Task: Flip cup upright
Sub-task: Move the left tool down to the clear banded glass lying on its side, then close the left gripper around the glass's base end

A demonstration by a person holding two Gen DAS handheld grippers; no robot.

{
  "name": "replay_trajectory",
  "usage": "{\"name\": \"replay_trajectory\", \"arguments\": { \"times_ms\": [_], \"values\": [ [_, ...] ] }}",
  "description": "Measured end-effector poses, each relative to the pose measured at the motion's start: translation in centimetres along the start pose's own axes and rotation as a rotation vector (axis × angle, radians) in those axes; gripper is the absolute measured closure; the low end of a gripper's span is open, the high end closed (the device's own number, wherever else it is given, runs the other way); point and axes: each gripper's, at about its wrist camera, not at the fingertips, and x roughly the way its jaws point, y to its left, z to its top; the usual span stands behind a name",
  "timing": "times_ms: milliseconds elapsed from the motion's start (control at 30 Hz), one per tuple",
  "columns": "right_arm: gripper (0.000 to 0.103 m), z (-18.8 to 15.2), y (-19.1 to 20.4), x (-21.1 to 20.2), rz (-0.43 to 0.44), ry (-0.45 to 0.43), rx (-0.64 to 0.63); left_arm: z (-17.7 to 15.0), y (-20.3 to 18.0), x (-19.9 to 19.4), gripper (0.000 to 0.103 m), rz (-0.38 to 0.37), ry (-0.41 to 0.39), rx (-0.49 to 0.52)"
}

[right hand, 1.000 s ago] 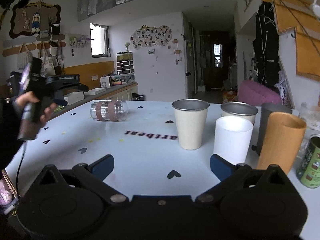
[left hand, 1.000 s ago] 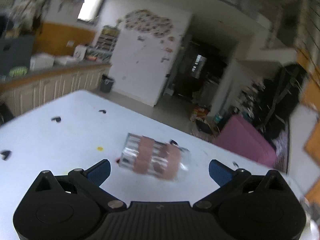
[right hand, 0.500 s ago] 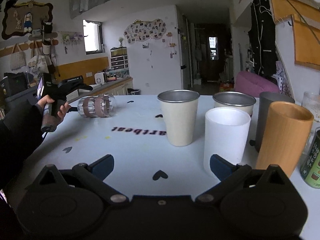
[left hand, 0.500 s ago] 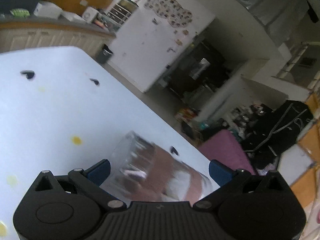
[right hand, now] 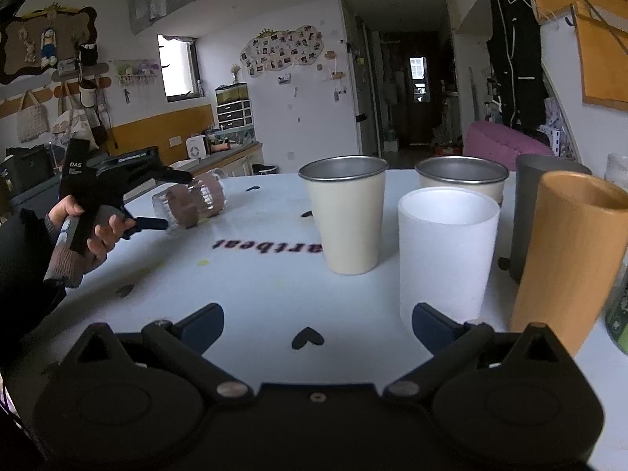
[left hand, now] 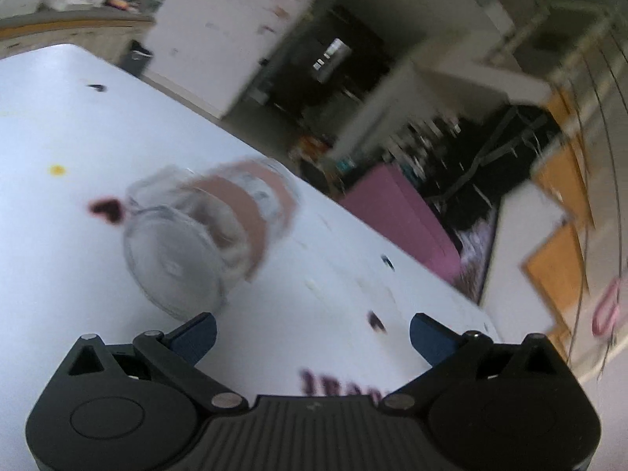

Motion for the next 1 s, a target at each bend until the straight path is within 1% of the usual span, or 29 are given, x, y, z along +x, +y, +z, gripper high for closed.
{"name": "replay_trajectory", "arguments": {
  "times_ms": [67,133,167,233,300,333,367,400,467,533,600,667,700,733,767,867,1000],
  "values": [
    [0.0,0.0,0.0,0.0,0.003,0.0,-0.003,-0.3,-1.3,0.0,0.001,0.047,0.02,0.068],
    [0.0,0.0,-0.2,-0.1,0.003,-0.004,-0.002,-0.5,-2.6,-0.6,0.001,0.124,0.013,0.16],
    [0.0,0.0,-0.3,-0.1,0.002,-0.005,0.0,-0.4,-3.4,-0.9,0.002,0.181,0.0,0.228],
    [0.0,0.0,-0.6,0.0,0.001,-0.003,0.01,-0.1,-4.9,-1.4,0.002,0.305,-0.065,0.42],
    [0.0,-0.1,-0.7,0.2,0.007,0.002,0.018,0.4,-5.8,-1.1,0.002,0.397,-0.112,0.58],
    [0.0,-0.1,-0.7,0.3,0.012,0.004,0.018,0.7,-5.9,-0.6,0.002,0.42,-0.104,0.644],
    [0.0,-0.1,-0.7,0.3,0.016,0.005,0.016,1.4,-6.2,0.0,0.002,0.427,-0.079,0.676],
    [0.0,-0.2,-0.7,0.3,0.02,0.004,0.014,2.0,-5.7,0.6,0.002,0.43,-0.04,0.7],
    [0.0,-0.2,-0.7,0.1,0.026,-0.001,0.01,2.8,-4.8,1.7,0.002,0.442,0.011,0.697],
    [0.0,-0.2,-0.8,-0.1,0.025,-0.006,0.011,3.5,-3.5,2.6,0.002,0.455,0.053,0.661],
    [0.0,-0.2,-0.9,-0.1,0.024,-0.005,0.016,3.7,-2.4,3.3,0.003,0.462,0.076,0.621],
    [0.0,-0.1,-1.0,-0.1,0.027,-0.001,0.019,3.7,-1.6,3.8,0.006,0.466,0.091,0.591],
    [0.0,-0.1,-1.0,-0.1,0.029,0.0,0.019,3.7,-1.2,4.0,0.007,0.466,0.095,0.581],
    [0.0,-0.2,-1.0,-0.1,0.03,0.002,0.018,3.7,-1.0,3.9,0.011,0.467,0.091,0.57],
    [0.0,-0.2,-1.0,-0.1,0.03,0.002,0.018,3.8,-0.8,3.9,0.018,0.466,0.087,0.558],
    [0.0,-0.1,-0.9,-0.2,0.032,0.0,0.022,3.8,-0.7,3.8,0.021,0.463,0.082,0.528],
    [0.0,-0.1,-0.8,-0.4,0.035,-0.006,0.025,2.7,-1.7,3.1,0.024,0.486,0.064,0.535]
  ]
}}
